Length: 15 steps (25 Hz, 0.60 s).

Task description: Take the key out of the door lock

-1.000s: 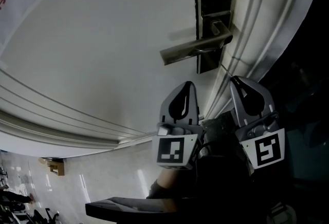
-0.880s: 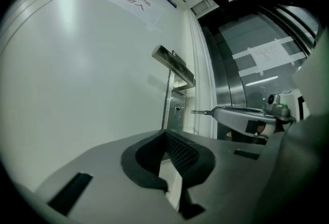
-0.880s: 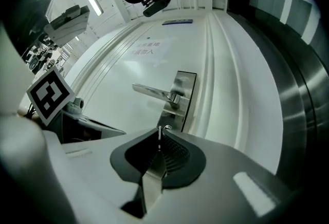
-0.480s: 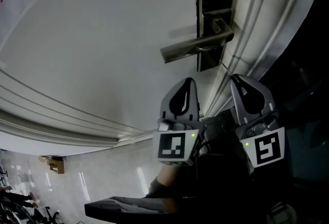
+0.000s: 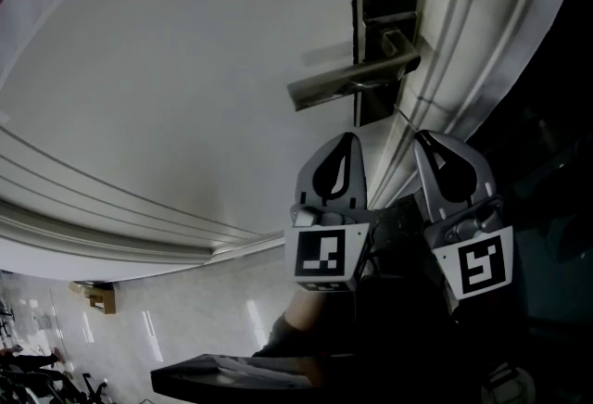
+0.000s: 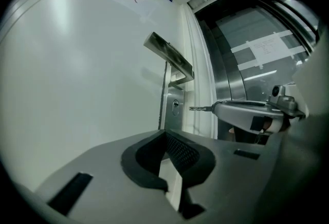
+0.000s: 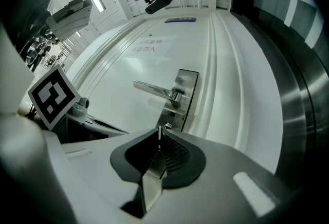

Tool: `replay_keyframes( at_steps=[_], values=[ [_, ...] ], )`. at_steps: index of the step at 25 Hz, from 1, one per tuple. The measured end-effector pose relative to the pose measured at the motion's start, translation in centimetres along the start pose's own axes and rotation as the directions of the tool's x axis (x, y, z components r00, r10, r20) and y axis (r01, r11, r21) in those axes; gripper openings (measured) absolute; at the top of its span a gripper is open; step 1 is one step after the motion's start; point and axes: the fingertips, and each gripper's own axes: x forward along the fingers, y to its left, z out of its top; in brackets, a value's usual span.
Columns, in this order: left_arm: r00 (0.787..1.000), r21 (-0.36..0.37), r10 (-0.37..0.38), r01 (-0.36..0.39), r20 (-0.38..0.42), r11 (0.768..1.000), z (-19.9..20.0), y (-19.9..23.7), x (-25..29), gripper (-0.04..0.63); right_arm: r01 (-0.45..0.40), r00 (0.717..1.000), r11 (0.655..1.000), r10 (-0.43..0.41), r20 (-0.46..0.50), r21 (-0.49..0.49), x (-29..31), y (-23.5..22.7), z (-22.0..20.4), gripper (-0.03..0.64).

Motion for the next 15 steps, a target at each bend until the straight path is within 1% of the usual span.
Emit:
replay_keyframes(
  at_steps=[15],
  values=[
    [1.0, -0.002, -0.009, 0.009, 0.003, 1.0, 0.05, -0.1, 0.01, 0.0, -0.004, 1.0, 1.0, 0.004, -0.004, -0.011, 0.34, 0.24, -0.02, 0.012]
  ],
)
